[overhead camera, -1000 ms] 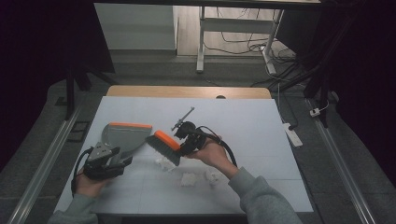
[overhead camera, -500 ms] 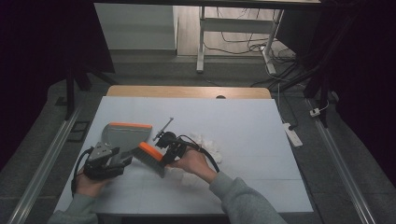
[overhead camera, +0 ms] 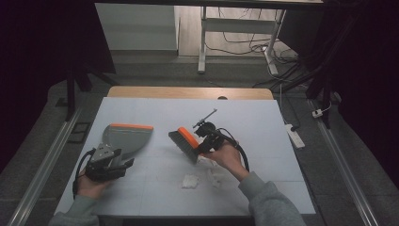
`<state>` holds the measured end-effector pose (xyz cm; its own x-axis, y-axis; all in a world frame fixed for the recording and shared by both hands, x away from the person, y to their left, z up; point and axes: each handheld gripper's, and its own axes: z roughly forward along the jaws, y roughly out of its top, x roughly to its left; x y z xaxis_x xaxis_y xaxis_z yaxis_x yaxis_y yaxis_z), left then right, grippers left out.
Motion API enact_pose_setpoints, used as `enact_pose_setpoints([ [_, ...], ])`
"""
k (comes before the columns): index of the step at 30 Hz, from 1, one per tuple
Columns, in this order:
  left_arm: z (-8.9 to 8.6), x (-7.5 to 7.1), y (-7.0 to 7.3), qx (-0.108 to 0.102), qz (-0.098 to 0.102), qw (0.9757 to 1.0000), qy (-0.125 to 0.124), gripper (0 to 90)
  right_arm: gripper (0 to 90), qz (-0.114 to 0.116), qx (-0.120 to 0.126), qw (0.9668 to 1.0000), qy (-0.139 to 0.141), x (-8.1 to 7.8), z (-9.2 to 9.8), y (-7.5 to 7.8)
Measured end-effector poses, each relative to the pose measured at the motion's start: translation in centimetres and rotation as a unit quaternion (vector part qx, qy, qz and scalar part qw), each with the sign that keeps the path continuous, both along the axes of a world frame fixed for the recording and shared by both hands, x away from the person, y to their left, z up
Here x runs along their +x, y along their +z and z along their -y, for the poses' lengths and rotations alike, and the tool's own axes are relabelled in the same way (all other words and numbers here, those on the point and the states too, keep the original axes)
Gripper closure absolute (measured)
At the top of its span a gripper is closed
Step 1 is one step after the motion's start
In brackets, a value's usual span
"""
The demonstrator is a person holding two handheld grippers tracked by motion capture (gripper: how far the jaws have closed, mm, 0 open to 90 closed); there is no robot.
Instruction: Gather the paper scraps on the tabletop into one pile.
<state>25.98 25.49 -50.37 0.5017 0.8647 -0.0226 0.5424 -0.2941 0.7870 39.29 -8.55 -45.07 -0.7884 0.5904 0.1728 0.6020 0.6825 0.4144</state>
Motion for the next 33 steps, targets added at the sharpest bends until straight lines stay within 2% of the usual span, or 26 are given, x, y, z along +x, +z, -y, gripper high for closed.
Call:
enact_pose_setpoints([
  [5, 0.0, 0.0, 0.0, -0.001, 0.0, 1.0, 0.001, 35.7, 70.1, 0.022, 0.038, 0.999, 0.005, -0.7, 1.2, 2.8],
  [9, 0.0, 0.0, 0.0, 0.001, -0.001, 1.0, -0.001, 35.7, 70.1, 0.035, 0.053, 0.9979, 0.013, -1.3, 1.8, 4.4],
  [12, 0.0, 0.0, 0.0, 0.001, -0.001, 1.0, -0.001, 35.7, 70.0, 0.031, 0.055, 0.9977, 0.025, -2.1, 1.9, 4.8],
  [16, 0.0, 0.0, 0.0, 0.001, -0.001, 1.0, -0.001, 35.8, 70.0, 0.019, 0.047, 0.9974, 0.05, -3.3, 1.6, 4.3],
  [20, 0.0, 0.0, 0.0, 0.0, 0.0, 1.0, 0.0, 35.8, 70.1, 0.003, 0.028, 0.9956, 0.089, -4.9, 1.0, 3.1],
  [26, 0.0, 0.0, 0.0, 0.001, -0.001, 1.0, 0.0, 35.8, 70.0, -0.023, 0.003, 0.9897, 0.141, -7.0, 0.0, 1.5],
  [31, 0.1, -0.1, 0.0, 0.002, 0.0, 1.0, -0.001, 35.8, 70.1, -0.028, -0.039, 0.9836, 0.174, -7.9, -0.9, 0.2],
  [33, 0.0, -0.1, 0.0, 0.002, 0.0, 1.0, -0.001, 35.8, 70.1, -0.026, -0.052, 0.9825, 0.177, -8.1, -1.3, -0.1],
])
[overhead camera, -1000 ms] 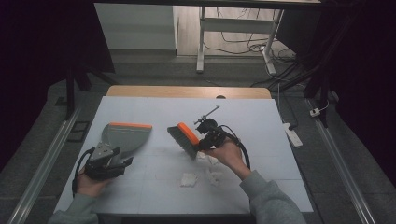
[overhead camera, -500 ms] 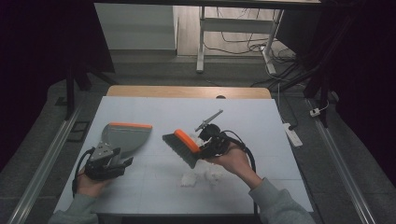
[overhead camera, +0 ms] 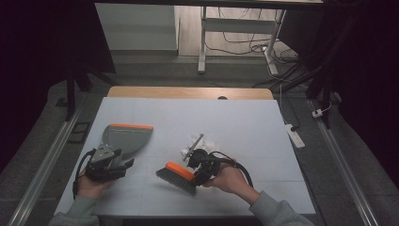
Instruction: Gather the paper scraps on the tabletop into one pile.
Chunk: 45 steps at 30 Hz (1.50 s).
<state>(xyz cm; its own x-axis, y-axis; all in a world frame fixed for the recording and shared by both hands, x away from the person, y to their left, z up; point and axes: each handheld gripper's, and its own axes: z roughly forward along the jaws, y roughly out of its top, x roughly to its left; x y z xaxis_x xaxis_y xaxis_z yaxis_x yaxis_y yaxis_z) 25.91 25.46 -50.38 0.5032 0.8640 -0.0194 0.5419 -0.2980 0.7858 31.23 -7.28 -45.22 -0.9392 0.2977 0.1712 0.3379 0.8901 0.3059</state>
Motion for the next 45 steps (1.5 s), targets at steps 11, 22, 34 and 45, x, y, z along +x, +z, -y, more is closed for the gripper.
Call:
enact_pose_setpoints([
  [11, 0.0, 0.0, 0.0, 0.0, 0.0, 1.0, 0.001, 35.9, 70.1, 0.049, -0.047, 0.9974, -0.025, 2.6, 0.1, -0.6],
  [22, -0.1, 0.0, -0.1, -0.001, -0.001, 1.0, 0.001, 35.9, 70.1, 0.108, -0.041, 0.9893, -0.089, 5.8, 2.2, 1.0],
  [34, 0.1, 0.0, -0.1, 0.003, -0.001, 1.0, -0.001, 35.9, 70.1, 0.104, 0.034, 0.9901, -0.088, 3.8, 7.8, 6.1],
  [45, 0.2, 0.0, -0.1, 0.005, -0.002, 1.0, -0.002, 35.9, 70.1, 0.062, -0.068, 0.9954, 0.025, 0.1, 7.2, 1.6],
])
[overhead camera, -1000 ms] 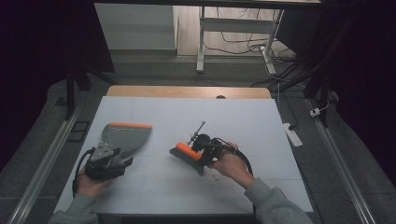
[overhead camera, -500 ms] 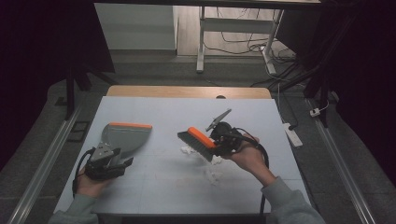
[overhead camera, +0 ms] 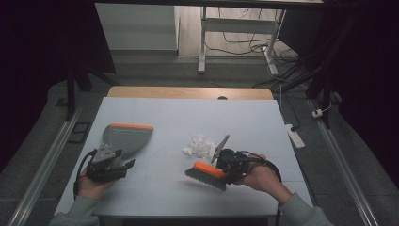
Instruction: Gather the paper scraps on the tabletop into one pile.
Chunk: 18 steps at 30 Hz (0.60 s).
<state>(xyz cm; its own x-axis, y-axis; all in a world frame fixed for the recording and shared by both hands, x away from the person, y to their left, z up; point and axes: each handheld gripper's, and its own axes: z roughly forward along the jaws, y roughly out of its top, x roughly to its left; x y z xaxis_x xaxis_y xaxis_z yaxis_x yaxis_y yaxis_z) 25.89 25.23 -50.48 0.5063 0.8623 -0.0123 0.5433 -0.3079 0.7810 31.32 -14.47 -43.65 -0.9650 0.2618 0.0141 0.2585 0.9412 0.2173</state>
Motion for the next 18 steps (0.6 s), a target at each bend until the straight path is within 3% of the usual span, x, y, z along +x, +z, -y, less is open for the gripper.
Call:
enact_pose_setpoints([
  [4, 0.0, 0.0, 0.0, 0.0, 0.0, 1.0, 0.0, 35.9, 70.1, 0.011, -0.03, 0.9992, 0.022, -0.1, -0.8, -1.1],
  [7, 0.0, 0.0, -0.1, 0.0, -0.001, 1.0, 0.001, 35.9, 70.1, 0.024, -0.033, 0.9989, 0.025, 0.5, -1.4, -1.3],
  [14, -0.1, 0.0, -0.1, -0.002, -0.001, 1.0, 0.001, 35.9, 70.1, 0.08, -0.046, 0.9954, 0.026, 2.6, -2.7, -1.3],
  [18, -0.1, 0.1, -0.1, -0.002, -0.002, 1.0, 0.001, 35.9, 70.1, 0.104, -0.033, 0.9939, 0.017, 4.1, -2.7, -1.4],
])
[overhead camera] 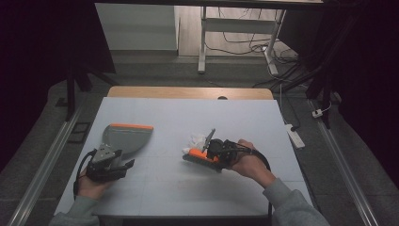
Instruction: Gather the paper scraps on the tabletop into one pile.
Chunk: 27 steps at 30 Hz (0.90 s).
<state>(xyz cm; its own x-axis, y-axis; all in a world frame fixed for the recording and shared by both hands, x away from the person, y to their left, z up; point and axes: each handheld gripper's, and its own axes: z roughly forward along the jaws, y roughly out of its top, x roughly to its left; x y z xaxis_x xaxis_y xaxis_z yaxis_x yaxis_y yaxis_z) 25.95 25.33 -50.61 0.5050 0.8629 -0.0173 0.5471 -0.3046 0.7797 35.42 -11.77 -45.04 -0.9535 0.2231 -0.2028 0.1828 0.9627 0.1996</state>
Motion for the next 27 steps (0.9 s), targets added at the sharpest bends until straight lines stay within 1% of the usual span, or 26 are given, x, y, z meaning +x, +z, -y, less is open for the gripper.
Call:
enact_pose_setpoints([
  [1, 0.0, 0.0, 0.0, 0.0, -0.001, 1.0, 0.0, 35.9, 70.1, 0.008, 0.004, 1.0, -0.003, 0.2, 0.0, 0.0],
  [2, 0.0, 0.0, 0.0, 0.001, -0.001, 1.0, 0.0, 35.9, 70.1, 0.009, 0.007, 0.9999, -0.007, 0.4, 0.1, 0.1],
  [3, 0.0, 0.0, 0.0, 0.0, -0.001, 1.0, 0.0, 36.0, 70.1, 0.003, 0.015, 0.9998, -0.01, 0.4, 0.2, 0.3],
  [4, 0.0, 0.0, 0.0, 0.0, -0.001, 1.0, 0.0, 35.9, 70.1, 0.001, 0.028, 0.9996, -0.009, 0.4, 0.4, 0.6],
  [5, -0.1, 0.0, 0.0, 0.0, -0.001, 1.0, 0.001, 36.0, 70.1, -0.001, 0.044, 0.9989, -0.018, 0.2, 0.5, 1.0],
  [6, -0.1, 0.0, 0.0, 0.0, -0.001, 1.0, 0.001, 36.0, 70.1, -0.002, 0.057, 0.9982, -0.02, 0.1, 0.7, 1.4],
  [7, 0.0, 0.0, 0.0, 0.001, -0.002, 1.0, 0.0, 36.0, 70.0, 0.001, 0.072, 0.9972, -0.02, 0.1, 1.0, 1.9],
  [9, 0.1, 0.0, 0.0, 0.003, -0.001, 1.0, 0.0, 36.0, 70.1, 0.006, 0.096, 0.9948, -0.033, -0.1, 1.6, 2.9],
  [11, 0.1, 0.0, 0.0, 0.004, 0.0, 1.0, -0.001, 35.9, 70.0, 0.012, 0.115, 0.992, -0.051, -0.2, 2.3, 3.6],
  [15, 0.1, 0.0, 0.0, 0.003, 0.0, 1.0, 0.0, 36.0, 70.0, 0.024, 0.146, 0.9861, -0.076, -0.2, 3.8, 4.4],
  [17, 0.1, 0.0, 0.0, 0.004, 0.0, 1.0, 0.0, 35.9, 70.0, 0.025, 0.16, 0.9827, -0.089, -0.1, 4.6, 4.6],
  [19, 0.2, 0.0, 0.0, 0.005, 0.0, 1.0, -0.001, 35.9, 70.0, 0.026, 0.171, 0.98, -0.099, 0.1, 5.2, 4.8],
  [21, 0.2, 0.0, 0.0, 0.005, -0.001, 1.0, -0.002, 36.0, 70.0, 0.035, 0.172, 0.9785, -0.108, 0.3, 5.4, 5.0],
  [22, 0.2, 0.0, 0.0, 0.005, -0.001, 1.0, -0.002, 35.9, 70.0, 0.035, 0.174, 0.9779, -0.111, 0.5, 5.4, 5.1],
  [24, 0.2, 0.0, -0.1, 0.006, -0.001, 1.0, -0.001, 35.9, 70.0, 0.035, 0.175, 0.9775, -0.113, 0.9, 5.2, 5.2],
  [27, 0.1, 0.0, -0.1, 0.005, -0.001, 1.0, -0.001, 35.9, 70.0, 0.036, 0.17, 0.9779, -0.116, 1.2, 4.8, 5.0],
])
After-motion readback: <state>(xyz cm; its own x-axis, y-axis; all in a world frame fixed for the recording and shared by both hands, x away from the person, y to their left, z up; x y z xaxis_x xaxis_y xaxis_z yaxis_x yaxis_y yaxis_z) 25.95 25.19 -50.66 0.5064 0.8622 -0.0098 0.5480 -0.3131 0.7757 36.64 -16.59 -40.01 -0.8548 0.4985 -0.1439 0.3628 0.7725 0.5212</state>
